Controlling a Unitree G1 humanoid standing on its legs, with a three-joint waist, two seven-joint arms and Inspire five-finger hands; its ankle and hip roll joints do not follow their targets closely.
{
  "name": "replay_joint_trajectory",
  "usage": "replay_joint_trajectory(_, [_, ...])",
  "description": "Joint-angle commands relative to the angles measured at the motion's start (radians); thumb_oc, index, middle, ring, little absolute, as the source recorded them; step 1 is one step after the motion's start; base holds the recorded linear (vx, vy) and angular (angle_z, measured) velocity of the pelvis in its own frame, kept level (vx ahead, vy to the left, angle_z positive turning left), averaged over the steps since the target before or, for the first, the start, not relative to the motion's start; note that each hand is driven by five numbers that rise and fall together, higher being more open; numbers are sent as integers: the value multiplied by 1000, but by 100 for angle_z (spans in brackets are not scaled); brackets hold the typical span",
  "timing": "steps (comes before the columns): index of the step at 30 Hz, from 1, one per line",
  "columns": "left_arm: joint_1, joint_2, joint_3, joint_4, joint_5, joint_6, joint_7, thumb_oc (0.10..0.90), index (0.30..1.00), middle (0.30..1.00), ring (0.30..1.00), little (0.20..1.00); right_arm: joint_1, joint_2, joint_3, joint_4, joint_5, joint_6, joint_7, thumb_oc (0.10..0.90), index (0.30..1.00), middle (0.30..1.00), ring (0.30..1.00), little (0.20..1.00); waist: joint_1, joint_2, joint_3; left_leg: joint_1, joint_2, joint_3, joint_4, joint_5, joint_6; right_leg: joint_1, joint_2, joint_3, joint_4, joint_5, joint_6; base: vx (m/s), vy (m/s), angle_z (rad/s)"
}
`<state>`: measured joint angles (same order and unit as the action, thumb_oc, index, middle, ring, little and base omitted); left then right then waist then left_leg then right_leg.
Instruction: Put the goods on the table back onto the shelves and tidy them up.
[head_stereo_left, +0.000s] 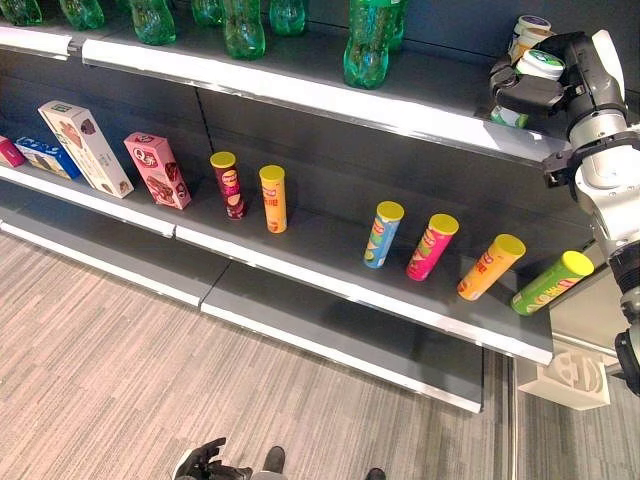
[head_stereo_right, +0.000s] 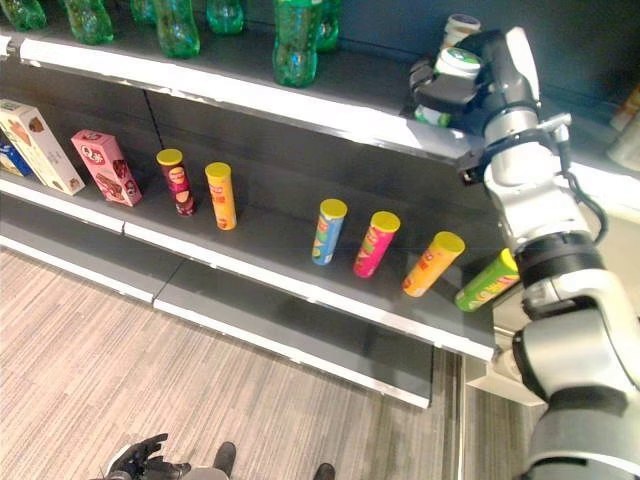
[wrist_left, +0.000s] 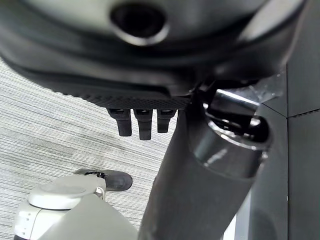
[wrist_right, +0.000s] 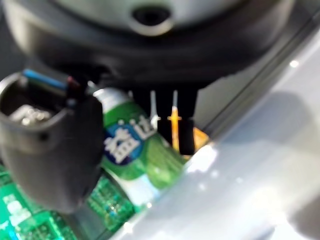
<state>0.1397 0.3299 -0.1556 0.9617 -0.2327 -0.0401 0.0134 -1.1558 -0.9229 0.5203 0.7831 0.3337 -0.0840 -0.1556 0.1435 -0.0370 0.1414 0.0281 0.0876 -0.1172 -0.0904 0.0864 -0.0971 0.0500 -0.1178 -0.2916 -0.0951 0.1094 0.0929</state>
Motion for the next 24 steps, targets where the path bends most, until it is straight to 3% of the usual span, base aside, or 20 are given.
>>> replay_joint_trajectory(1, [-45,58,-59,9,2,-47,17,800,900,900,900,900,-150,-21,29,55,-9,-45,-28,400,300,300,300,300,16,-48,-31,34,4,103,3,-114,-27,67,-61,3,8,-88,100,0,0,0])
replay_joint_trajectory(13, [-51,58,-64,9,6,-50,20,800,900,900,900,900,-158,-13,46,76,-23,-36,-24,400,300,300,300,300,10,-51,-27,35,3,102,3,-117,-26,66,-60,5,8,-89,99,0,0,0])
replay_joint_trajectory(14, [-51,59,-64,14,8,-48,20,800,900,900,900,900,-157,-8,42,76,-19,-37,-25,544,516,516,516,516,9,-53,-26,35,3,103,3,-117,-25,66,-59,8,8,-89,99,0,0,0])
replay_joint_trajectory(15, [-52,58,-64,16,9,-46,21,800,900,900,900,900,-155,-4,40,74,-18,-37,-27,753,829,829,829,829,6,-53,-26,37,2,105,3,-118,-25,67,-59,9,8,-88,99,0,0,0])
replay_joint_trajectory(16, [-52,58,-64,16,10,-46,21,800,900,900,900,900,-154,-2,40,74,-18,-36,-26,800,900,900,900,900,5,-53,-25,39,2,106,3,-120,-24,68,-59,8,8,-89,99,0,0,0])
replay_joint_trajectory(24, [-53,56,-64,15,7,-46,22,800,900,900,900,900,-151,3,38,79,-12,-35,-21,800,900,900,900,900,2,-54,-25,47,5,113,3,-124,-23,71,-60,13,8,-91,99,0,1,0])
